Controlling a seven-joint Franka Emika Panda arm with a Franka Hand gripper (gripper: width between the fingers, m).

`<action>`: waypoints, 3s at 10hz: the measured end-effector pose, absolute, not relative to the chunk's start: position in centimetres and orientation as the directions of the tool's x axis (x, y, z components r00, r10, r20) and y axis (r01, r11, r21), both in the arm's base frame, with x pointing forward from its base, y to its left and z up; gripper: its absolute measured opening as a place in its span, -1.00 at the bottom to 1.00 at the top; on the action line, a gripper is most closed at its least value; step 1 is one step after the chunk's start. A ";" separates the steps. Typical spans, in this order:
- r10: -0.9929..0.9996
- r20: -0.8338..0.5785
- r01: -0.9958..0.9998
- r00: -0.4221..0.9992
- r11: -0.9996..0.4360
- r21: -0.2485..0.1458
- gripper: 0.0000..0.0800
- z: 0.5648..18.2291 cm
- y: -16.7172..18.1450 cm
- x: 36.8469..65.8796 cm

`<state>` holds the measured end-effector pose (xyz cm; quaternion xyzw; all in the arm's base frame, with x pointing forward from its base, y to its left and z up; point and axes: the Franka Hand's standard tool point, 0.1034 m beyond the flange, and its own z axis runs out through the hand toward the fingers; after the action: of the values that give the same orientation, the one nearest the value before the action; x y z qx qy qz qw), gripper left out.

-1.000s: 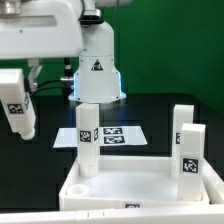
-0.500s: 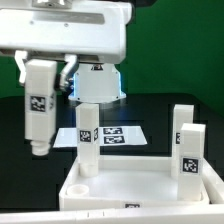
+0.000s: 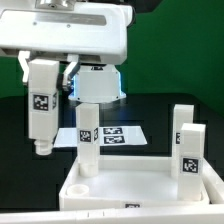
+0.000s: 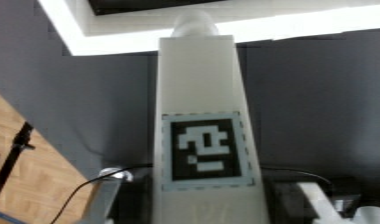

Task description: Assemble desk

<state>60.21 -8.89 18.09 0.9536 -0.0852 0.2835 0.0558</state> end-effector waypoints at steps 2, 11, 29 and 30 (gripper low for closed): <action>-0.139 0.531 -0.187 0.836 -0.982 0.037 -0.29 17.9 -7.3 60.2; -0.146 0.512 -0.191 0.847 -0.981 0.036 -0.29 15.8 -8.6 59.3; -0.111 0.531 -0.176 0.840 -0.982 0.073 -0.29 10.6 -5.6 60.5; -0.109 0.538 -0.177 0.836 -0.981 0.076 -0.29 10.7 -5.6 60.6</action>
Offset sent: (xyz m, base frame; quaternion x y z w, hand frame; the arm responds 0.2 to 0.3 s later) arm 0.0000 0.0000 0.0000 0.0000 0.0000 0.0000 1.0000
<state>60.56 -5.57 10.67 0.9562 -0.0747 0.2765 0.0612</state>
